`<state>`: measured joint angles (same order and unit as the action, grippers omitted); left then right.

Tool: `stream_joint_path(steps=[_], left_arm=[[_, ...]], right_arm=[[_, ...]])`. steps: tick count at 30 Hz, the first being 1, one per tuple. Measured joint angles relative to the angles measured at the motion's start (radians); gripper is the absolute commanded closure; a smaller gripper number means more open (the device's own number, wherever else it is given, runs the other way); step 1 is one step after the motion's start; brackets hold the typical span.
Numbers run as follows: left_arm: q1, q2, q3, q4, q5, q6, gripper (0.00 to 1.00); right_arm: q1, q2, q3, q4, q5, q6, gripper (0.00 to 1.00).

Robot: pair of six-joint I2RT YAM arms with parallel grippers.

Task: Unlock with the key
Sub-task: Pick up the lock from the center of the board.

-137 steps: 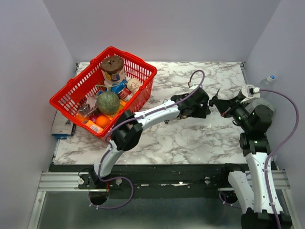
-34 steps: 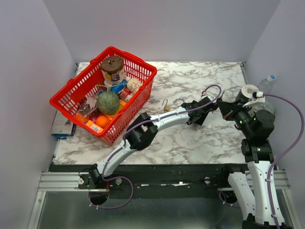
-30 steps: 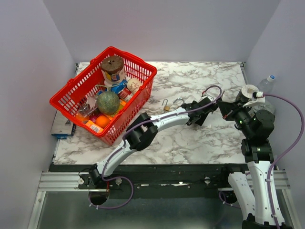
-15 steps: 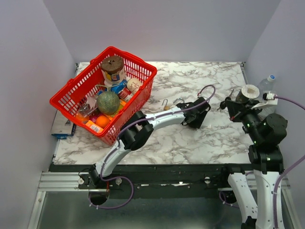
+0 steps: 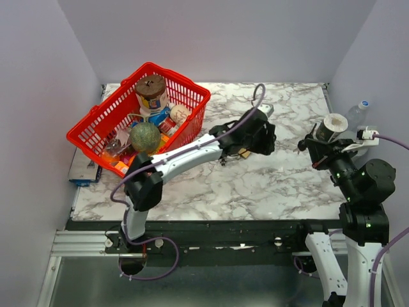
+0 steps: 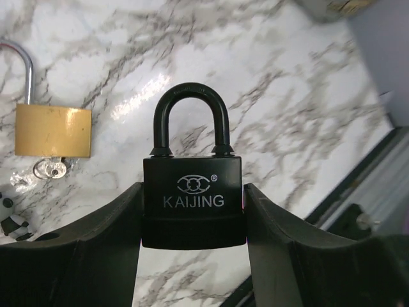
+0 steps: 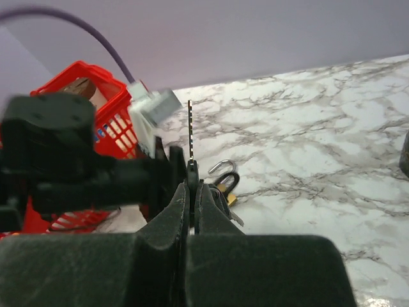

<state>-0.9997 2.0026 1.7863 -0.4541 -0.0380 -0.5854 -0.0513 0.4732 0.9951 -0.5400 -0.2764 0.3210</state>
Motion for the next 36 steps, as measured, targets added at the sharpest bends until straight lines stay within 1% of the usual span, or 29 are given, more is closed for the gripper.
stream_joint_path(steps=[1, 4, 5, 7, 10, 14, 17, 19, 25, 27, 30, 34, 36], left_arm=[[0.009, -0.034, -0.011, 0.018, 0.016, -0.013, 1.00], [0.065, -0.160, -0.121, 0.132, 0.098, -0.097, 1.00], [0.095, -0.216, -0.199, 0.197, 0.132, -0.135, 1.00], [0.144, -0.289, -0.300, 0.253, 0.165, -0.190, 1.00], [0.190, -0.342, -0.405, 0.314, 0.182, -0.249, 1.00], [0.195, -0.377, -0.536, 0.430, 0.262, -0.339, 1.00], [0.193, -0.402, -0.588, 0.468, 0.305, -0.377, 1.00], [0.193, -0.421, -0.594, 0.466, 0.303, -0.381, 1.00], [0.194, -0.531, -0.594, 0.421, 0.179, -0.354, 1.00], [0.195, -0.557, -0.594, 0.404, 0.132, -0.346, 1.00], [0.195, -0.570, -0.599, 0.394, 0.072, -0.340, 1.00], [0.198, -0.570, -0.607, 0.353, 0.027, -0.335, 1.00], [0.197, -0.570, -0.613, 0.341, 0.011, -0.331, 1.00]], right_arm=[[0.000, 0.001, -0.004, -0.001, -0.019, 0.003, 0.99], [0.000, 0.001, -0.021, 0.000, -0.056, 0.010, 0.99], [0.000, 0.001, -0.030, 0.000, -0.071, 0.013, 0.99], [0.000, 0.002, -0.053, 0.000, -0.104, 0.020, 0.99], [0.000, 0.003, -0.103, 0.012, -0.165, 0.032, 0.99], [0.000, 0.005, -0.212, 0.053, -0.257, 0.065, 0.99], [0.000, 0.012, -0.289, 0.078, -0.322, 0.094, 0.99], [0.001, 0.011, -0.326, 0.098, -0.361, 0.115, 0.99], [0.026, -0.027, -0.446, 0.217, -0.452, 0.199, 0.99], [0.068, -0.021, -0.502, 0.256, -0.457, 0.233, 0.99], [0.192, 0.019, -0.537, 0.296, -0.435, 0.277, 0.99], [0.396, 0.140, -0.538, 0.411, -0.377, 0.331, 0.99], [0.472, 0.208, -0.538, 0.468, -0.342, 0.355, 0.99]])
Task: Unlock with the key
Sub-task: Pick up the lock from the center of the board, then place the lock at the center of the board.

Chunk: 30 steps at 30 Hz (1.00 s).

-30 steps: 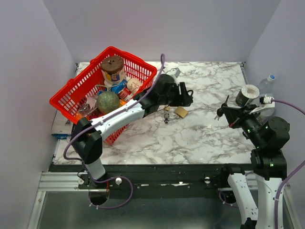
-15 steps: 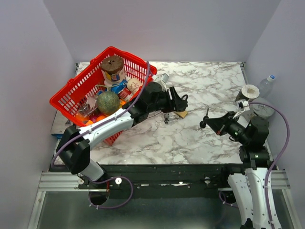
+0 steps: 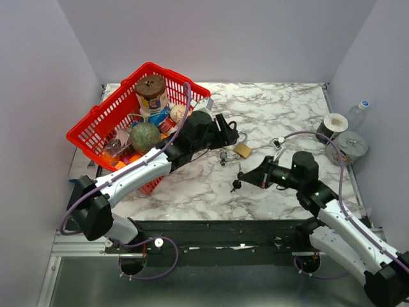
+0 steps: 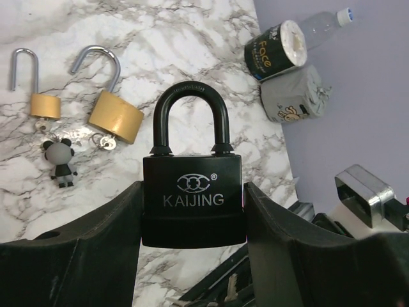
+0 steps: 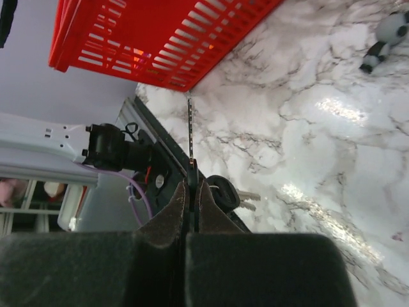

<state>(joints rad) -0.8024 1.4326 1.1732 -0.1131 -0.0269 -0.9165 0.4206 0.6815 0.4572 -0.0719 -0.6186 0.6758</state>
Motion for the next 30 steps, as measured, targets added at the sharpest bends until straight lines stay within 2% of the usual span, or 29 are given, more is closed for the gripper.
stream_joint_path(steps=[6, 18, 30], left_arm=[[0.000, 0.000, -0.005, -0.018, -0.032, 0.010, 1.00], [-0.010, 0.006, -0.005, -0.034, -0.053, 0.014, 1.00], [-0.024, 0.006, -0.005, -0.047, -0.068, 0.018, 1.00]], right_arm=[[0.096, 0.149, 0.026, 0.117, 0.060, 0.053, 0.99], [0.104, 0.247, 0.127, 0.192, 0.110, 0.085, 0.99], [0.104, 0.325, 0.148, 0.198, 0.118, 0.088, 0.99]])
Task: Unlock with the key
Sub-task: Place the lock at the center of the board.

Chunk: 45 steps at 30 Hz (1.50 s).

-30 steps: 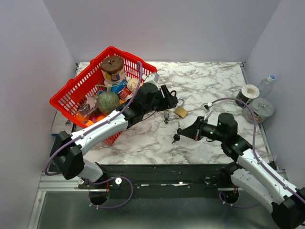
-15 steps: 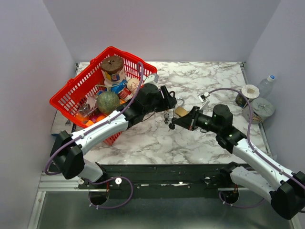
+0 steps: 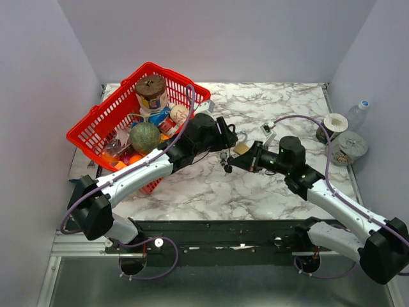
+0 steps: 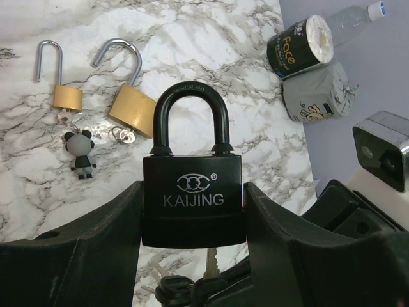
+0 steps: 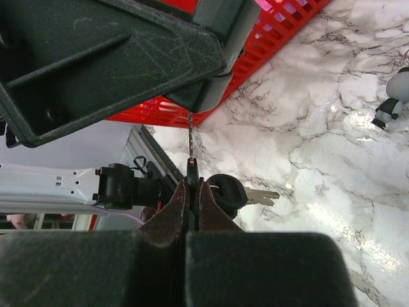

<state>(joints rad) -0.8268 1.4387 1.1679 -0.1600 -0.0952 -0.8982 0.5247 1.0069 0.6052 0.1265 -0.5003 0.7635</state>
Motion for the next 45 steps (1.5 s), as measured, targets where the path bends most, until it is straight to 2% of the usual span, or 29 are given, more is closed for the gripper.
stream_joint_path(steps=[8, 14, 20, 26, 31, 38, 39, 41, 42, 43, 45], left_arm=[[-0.008, 0.001, 0.000, 0.000, -0.012, 0.007, 1.00], [-0.036, 0.031, 0.009, -0.016, -0.081, 0.041, 1.00], [-0.095, 0.137, 0.021, -0.073, -0.176, 0.061, 1.00], [-0.206, 0.234, 0.008, -0.143, -0.205, 0.024, 1.00], [-0.256, 0.266, -0.063, -0.151, -0.240, -0.034, 1.00], [-0.308, 0.409, -0.014, -0.218, -0.329, -0.087, 1.00], [-0.311, 0.420, -0.001, -0.227, -0.341, -0.092, 0.96], [-0.316, 0.437, 0.021, -0.237, -0.356, -0.103, 0.73], [-0.316, 0.444, 0.031, -0.241, -0.362, -0.111, 0.58], [-0.316, 0.449, 0.038, -0.245, -0.365, -0.119, 0.28], [-0.318, 0.452, 0.045, -0.252, -0.367, -0.127, 0.13]], right_arm=[[0.000, 0.020, 0.000, 0.000, 0.002, 0.004, 0.99], [0.002, -0.008, -0.006, -0.024, 0.026, -0.001, 0.99], [-0.003, -0.224, -0.058, -0.214, 0.164, -0.059, 0.99], [-0.019, -0.462, -0.014, -0.434, 0.336, -0.145, 0.99], [-0.021, -0.550, 0.039, -0.530, 0.405, -0.190, 0.99], [-0.021, -0.586, 0.036, -0.591, 0.420, -0.205, 0.99], [-0.021, -0.590, 0.032, -0.592, 0.421, -0.206, 0.99], [-0.021, -0.595, 0.029, -0.594, 0.421, -0.208, 0.99], [-0.021, -0.597, 0.029, -0.594, 0.421, -0.208, 0.99], [-0.021, -0.599, 0.029, -0.594, 0.421, -0.211, 0.99], [-0.021, -0.604, 0.029, -0.596, 0.423, -0.219, 0.99]])
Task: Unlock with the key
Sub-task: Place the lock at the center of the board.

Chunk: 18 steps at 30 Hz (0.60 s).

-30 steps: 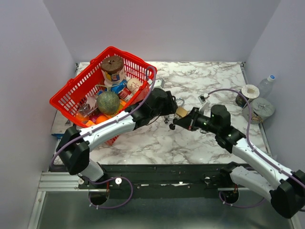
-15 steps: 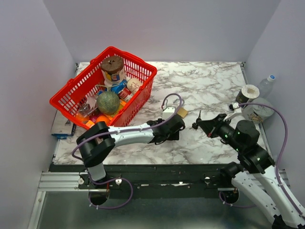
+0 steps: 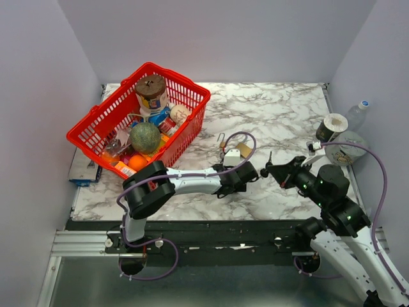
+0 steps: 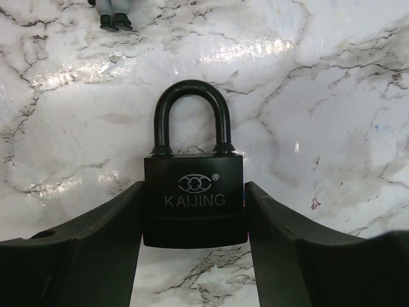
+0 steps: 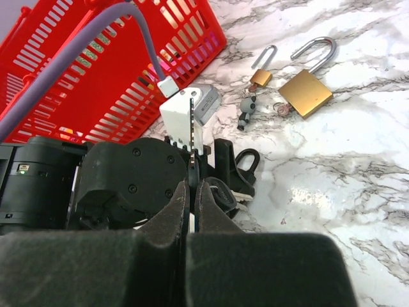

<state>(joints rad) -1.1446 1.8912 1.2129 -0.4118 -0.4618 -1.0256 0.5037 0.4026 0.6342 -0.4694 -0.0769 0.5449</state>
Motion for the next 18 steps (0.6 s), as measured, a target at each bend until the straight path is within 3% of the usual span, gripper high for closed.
stream_joint_path(steps=[1, 3, 11, 18], left_arm=[[0.000, 0.001, 0.002, -0.003, -0.002, -0.005, 0.05], [-0.002, 0.002, 0.015, -0.014, -0.008, -0.013, 0.01], [-0.006, -0.016, 0.121, -0.072, -0.049, 0.009, 0.01], [-0.012, -0.185, 0.135, -0.073, -0.093, 0.011, 0.05]], right_arm=[[0.000, -0.001, 0.000, -0.002, 0.003, -0.005, 0.99], [0.000, -0.002, 0.000, -0.011, 0.013, -0.019, 0.99], [0.000, 0.005, 0.000, -0.073, 0.084, -0.068, 0.99], [0.000, 0.069, 0.002, -0.105, 0.136, -0.116, 0.99]])
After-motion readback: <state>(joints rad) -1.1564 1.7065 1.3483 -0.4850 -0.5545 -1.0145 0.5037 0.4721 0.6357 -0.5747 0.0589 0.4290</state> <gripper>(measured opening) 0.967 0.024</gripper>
